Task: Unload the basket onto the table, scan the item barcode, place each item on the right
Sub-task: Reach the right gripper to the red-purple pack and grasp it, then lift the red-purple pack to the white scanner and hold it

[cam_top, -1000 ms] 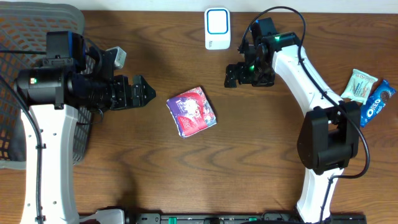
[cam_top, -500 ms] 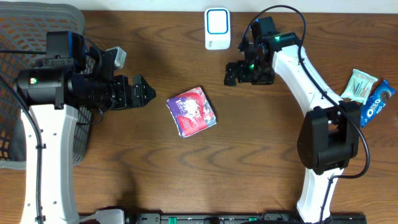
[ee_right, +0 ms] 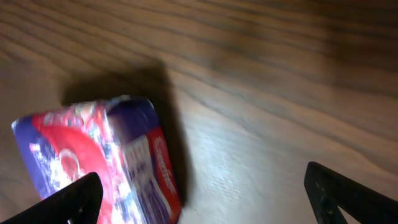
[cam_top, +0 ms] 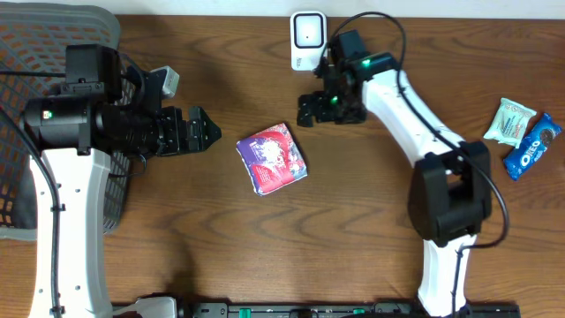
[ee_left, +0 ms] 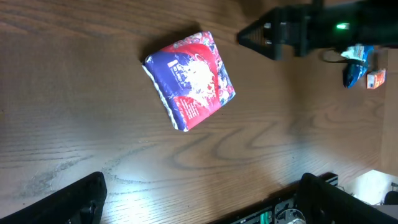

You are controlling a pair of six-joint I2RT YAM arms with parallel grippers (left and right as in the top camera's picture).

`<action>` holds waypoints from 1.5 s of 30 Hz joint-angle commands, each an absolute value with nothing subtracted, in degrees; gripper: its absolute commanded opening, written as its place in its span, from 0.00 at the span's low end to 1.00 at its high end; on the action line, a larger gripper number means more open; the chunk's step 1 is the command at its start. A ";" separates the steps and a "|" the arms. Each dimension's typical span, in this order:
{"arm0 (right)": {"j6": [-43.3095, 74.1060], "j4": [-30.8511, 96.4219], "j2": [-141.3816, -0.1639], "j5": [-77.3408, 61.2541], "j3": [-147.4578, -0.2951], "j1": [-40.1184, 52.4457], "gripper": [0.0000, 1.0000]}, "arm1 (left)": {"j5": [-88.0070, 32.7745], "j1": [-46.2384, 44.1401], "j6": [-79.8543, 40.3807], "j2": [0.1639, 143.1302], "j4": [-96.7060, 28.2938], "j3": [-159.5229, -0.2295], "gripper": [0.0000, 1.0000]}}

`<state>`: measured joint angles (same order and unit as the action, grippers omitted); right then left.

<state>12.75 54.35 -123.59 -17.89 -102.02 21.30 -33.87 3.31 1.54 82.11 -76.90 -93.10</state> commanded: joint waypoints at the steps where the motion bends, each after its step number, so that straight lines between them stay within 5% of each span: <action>1: 13.69 52.42 -127.28 -26.59 -101.86 22.20 0.99 | -33.34 3.18 2.13 82.30 -77.08 -92.75 0.98; 5: 7.14 53.34 -129.32 -40.27 -101.86 22.61 0.97 | -33.34 3.18 2.13 82.30 -77.08 -92.75 0.98; 10: 2.70 56.60 -130.50 -41.76 -101.86 23.07 0.94 | -33.34 3.18 2.13 82.30 -77.08 -92.75 0.98; 18: 0.34 60.10 -133.29 -41.52 -101.86 24.80 0.65 | -33.36 3.18 2.13 82.30 -77.08 -92.75 0.98; 20: 0.34 60.23 -134.26 -41.52 -101.86 25.30 0.52 | -33.36 3.18 2.13 82.30 -77.08 -92.75 0.98; 24: 1.58 60.49 -135.37 -41.50 -101.86 26.17 0.01 | -33.34 3.18 2.13 82.30 -77.08 -92.75 0.98; 29: 11.75 61.17 -134.74 -46.72 -103.09 25.71 0.01 | -33.34 3.18 2.13 82.30 -77.08 -92.75 0.98; 39: 35.18 60.90 -132.88 -87.68 -106.41 17.69 0.02 | -33.36 3.18 2.13 82.30 -77.08 -92.75 0.98; 45: 42.87 62.48 -132.75 -89.49 -106.41 14.66 0.02 | -33.34 3.18 2.13 82.30 -77.08 -92.75 0.98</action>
